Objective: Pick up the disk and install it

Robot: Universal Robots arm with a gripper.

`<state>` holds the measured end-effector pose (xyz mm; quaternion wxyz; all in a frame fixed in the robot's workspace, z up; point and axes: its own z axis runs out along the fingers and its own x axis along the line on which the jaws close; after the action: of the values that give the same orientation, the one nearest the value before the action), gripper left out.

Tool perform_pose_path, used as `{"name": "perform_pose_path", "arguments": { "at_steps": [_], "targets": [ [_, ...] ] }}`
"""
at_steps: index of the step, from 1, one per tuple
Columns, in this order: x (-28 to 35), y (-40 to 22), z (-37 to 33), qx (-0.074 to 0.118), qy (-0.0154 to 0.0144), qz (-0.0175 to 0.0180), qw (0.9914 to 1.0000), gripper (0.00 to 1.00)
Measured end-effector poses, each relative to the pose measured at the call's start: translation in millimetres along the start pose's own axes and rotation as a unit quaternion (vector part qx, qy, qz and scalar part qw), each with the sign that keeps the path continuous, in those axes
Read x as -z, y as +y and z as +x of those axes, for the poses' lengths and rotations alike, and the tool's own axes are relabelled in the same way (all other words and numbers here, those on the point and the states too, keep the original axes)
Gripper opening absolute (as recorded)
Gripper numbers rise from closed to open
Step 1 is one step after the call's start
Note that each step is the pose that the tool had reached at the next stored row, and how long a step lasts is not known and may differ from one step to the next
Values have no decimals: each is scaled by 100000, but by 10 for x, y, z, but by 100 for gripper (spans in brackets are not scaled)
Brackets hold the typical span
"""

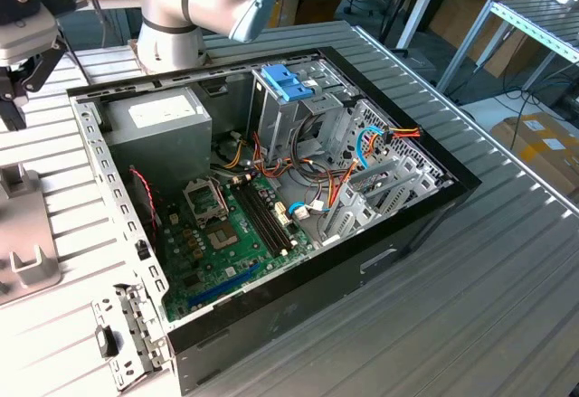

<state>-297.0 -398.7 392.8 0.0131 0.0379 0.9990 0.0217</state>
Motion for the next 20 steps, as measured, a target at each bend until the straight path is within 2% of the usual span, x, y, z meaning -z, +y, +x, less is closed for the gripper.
{"name": "perform_pose_path", "arguments": {
  "at_steps": [20],
  "targets": [
    [4, -16, 204, 1, 2, 1, 100000, 11]
  ]
}}
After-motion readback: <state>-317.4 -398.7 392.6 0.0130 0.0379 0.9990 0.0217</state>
